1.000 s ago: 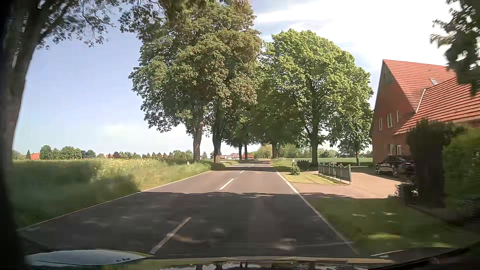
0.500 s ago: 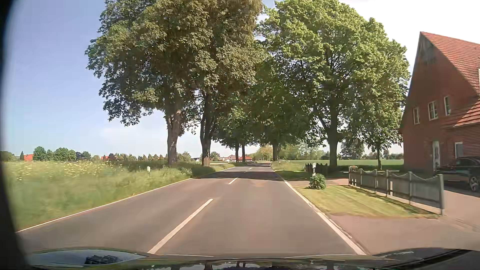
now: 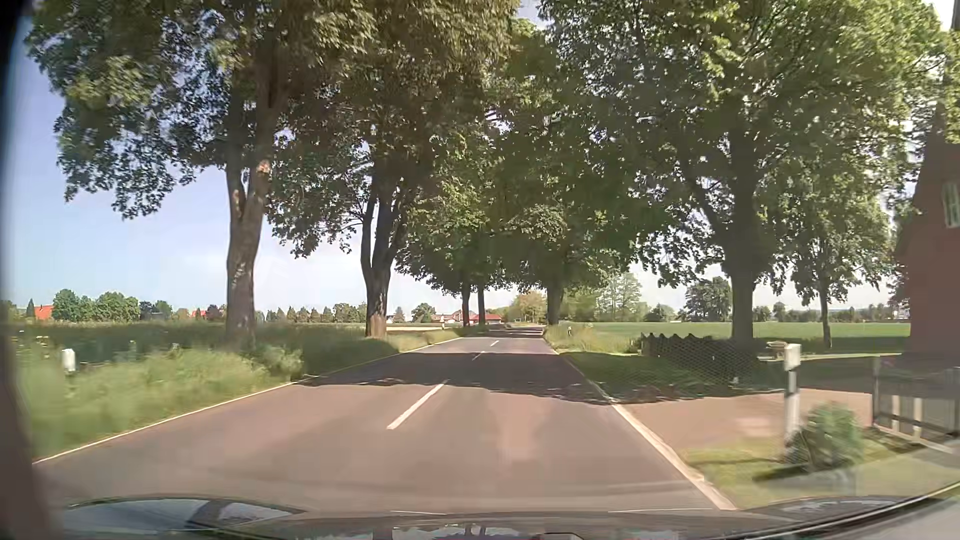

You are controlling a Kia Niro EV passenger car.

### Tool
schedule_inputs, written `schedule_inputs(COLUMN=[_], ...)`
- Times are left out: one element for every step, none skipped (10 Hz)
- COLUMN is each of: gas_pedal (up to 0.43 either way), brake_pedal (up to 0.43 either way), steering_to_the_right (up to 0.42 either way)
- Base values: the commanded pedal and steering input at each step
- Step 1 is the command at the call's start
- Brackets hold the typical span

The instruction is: Follow the waypoints while adhering to traffic rules and regulations

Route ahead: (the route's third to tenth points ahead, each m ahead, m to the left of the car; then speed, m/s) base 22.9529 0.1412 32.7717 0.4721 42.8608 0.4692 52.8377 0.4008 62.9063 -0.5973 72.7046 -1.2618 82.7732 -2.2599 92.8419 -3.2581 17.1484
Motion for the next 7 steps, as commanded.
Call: schedule_inputs(gas_pedal=[0.189, 0.189, 0.189, 0.189, 0.189, 0.189, 0.189], brake_pedal=[0.0, 0.0, 0.0, 0.0, 0.0, 0.0, 0.0], steering_to_the_right=[0.001, 0.001, 0.001, 0.002, 0.002, 0.002, 0.002])
